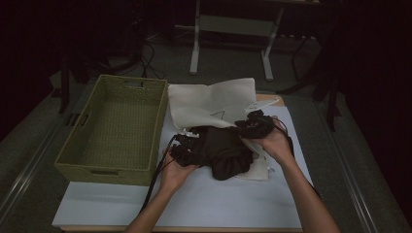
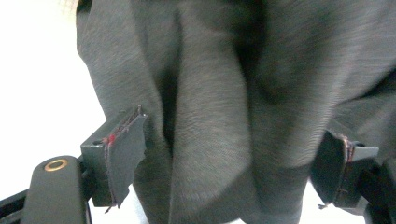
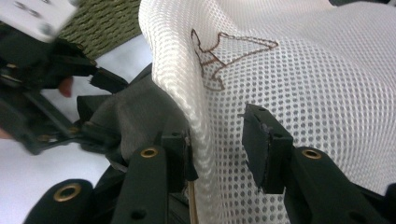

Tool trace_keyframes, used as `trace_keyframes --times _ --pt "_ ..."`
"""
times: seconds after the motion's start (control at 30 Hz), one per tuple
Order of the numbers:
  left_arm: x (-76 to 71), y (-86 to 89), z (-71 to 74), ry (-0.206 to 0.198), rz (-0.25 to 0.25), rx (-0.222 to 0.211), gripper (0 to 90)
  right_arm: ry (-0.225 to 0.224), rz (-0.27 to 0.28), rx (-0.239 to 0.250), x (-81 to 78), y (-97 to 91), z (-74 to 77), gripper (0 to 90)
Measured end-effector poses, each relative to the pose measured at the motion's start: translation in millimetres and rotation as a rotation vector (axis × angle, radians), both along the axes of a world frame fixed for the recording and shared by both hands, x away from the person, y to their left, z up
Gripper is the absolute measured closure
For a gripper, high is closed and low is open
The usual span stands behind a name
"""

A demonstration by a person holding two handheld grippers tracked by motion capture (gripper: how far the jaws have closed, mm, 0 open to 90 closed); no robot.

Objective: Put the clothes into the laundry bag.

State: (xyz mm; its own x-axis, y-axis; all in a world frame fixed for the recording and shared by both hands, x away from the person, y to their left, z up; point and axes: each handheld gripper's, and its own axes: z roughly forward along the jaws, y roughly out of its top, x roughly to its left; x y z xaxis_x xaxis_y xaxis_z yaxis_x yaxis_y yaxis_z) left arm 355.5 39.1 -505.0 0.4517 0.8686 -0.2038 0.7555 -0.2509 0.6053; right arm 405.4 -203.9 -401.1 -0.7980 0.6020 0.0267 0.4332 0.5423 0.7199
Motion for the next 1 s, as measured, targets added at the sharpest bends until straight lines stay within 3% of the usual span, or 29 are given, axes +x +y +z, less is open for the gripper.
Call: trace_keyframes --times 0.1,0.2,0.23,0.33,0.37,0.43,0.53,0.6,0.73,0.83,1.0 --pt "7.1 -4.1 -13.7 0.033 0.022 0.017 18.6 0.005 -0.005 -0.008 -0.8 -3.5 -0.8 62.7" --pt "9.4 -4.6 -15.9 0.023 0.021 0.004 23.7 0.012 -0.005 -0.022 -2.8 -6.1 -1.1 64.7" --pt "10.0 -4.9 -14.8 0.023 0.016 -0.007 30.7 0.013 0.001 -0.027 -3.0 -7.0 -1.8 67.2" --pt "8.5 -8.7 -10.6 0.002 0.005 -0.014 65.0 0.032 0.016 -0.027 -4.8 -6.8 -3.5 79.7" --pt "7.0 -11.9 -8.7 -0.008 0.013 -0.007 69.7 0.031 0.022 -0.025 -6.0 -5.8 -3.6 82.2" --pt "3.4 -16.3 -2.1 -0.043 0.009 -0.034 80.3 0.035 0.036 -0.024 -8.2 -3.5 -3.3 84.1" --pt "0.3 -22.1 11.9 -0.103 -0.026 -0.126 81.8 0.044 0.056 0.003 -10.0 -2.3 -1.1 84.8" --pt "0.0 -26.6 20.0 -0.144 -0.030 -0.151 81.9 0.051 0.065 0.026 -11.0 -1.9 1.1 85.2" --pt "1.8 -34.6 33.2 -0.215 0.028 -0.230 82.0 0.071 0.087 0.113 -13.4 -3.6 6.5 85.6" --pt "0.6 -38.8 39.3 -0.269 0.035 -0.251 82.2 0.085 0.104 0.200 -16.1 -8.2 15.8 86.1" --pt "-6.5 -42.7 57.1 -0.376 0.041 -0.266 82.5 0.068 0.162 0.251 -25.2 -7.0 30.3 86.4"
